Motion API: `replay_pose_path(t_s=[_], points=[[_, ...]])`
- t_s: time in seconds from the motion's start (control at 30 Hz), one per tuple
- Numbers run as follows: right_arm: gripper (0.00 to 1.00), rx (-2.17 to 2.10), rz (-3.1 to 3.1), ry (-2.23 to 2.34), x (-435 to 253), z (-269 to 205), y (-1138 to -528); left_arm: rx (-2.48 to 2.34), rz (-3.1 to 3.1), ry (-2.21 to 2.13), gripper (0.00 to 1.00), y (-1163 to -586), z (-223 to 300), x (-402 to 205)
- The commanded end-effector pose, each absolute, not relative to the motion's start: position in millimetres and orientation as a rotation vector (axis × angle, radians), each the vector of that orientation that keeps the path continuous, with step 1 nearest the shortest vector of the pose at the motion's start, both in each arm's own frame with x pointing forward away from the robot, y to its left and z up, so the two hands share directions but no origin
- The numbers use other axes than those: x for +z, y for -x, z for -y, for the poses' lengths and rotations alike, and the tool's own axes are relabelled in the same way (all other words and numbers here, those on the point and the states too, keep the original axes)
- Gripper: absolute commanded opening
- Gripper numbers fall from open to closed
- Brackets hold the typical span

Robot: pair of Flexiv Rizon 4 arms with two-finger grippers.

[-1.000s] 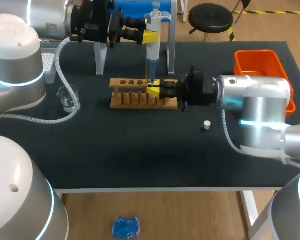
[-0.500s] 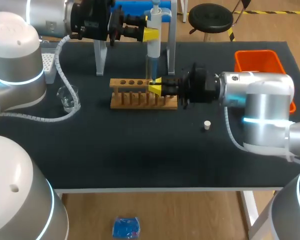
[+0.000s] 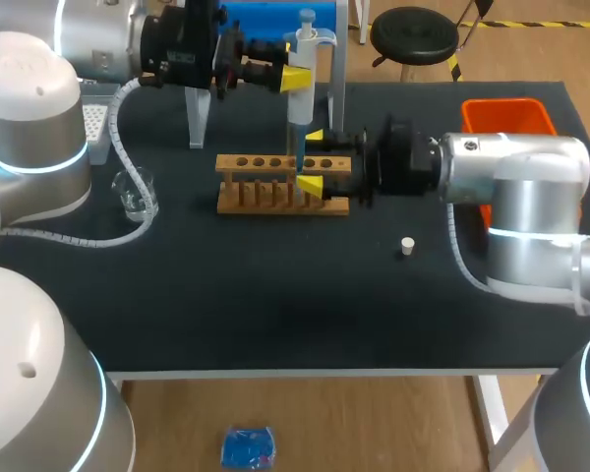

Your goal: Invert the test tube, pick up the pipette, mount the tip to pipette, aspirate from beaker and dispense into the tube, eject the tip, return the pipette, and cap with the stopper.

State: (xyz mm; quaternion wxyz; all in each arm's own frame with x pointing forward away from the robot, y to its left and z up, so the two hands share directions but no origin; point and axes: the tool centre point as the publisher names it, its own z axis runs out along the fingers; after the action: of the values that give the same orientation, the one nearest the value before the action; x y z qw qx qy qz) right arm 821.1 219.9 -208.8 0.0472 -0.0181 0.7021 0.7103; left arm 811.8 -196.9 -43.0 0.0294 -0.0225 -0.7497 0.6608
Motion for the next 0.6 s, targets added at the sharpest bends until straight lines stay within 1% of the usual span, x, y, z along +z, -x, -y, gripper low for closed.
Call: replay_pose_path(t_s=[0.03, 0.33, 0.6], points=[[1.0, 2.134, -2.192, 0.063, -212, -207, -819, 2.043, 2.312, 0.067, 0.0, -811, 197, -43], [1.0, 2.019, -2.336, 0.077, -237, -183, -817, 2.043, 2.312, 0.067, 0.0, -811, 197, -43], [1.0, 1.919, -2.452, 0.033, -256, -174, -818, 2.043, 2.312, 0.067, 0.0, -811, 197, -43]])
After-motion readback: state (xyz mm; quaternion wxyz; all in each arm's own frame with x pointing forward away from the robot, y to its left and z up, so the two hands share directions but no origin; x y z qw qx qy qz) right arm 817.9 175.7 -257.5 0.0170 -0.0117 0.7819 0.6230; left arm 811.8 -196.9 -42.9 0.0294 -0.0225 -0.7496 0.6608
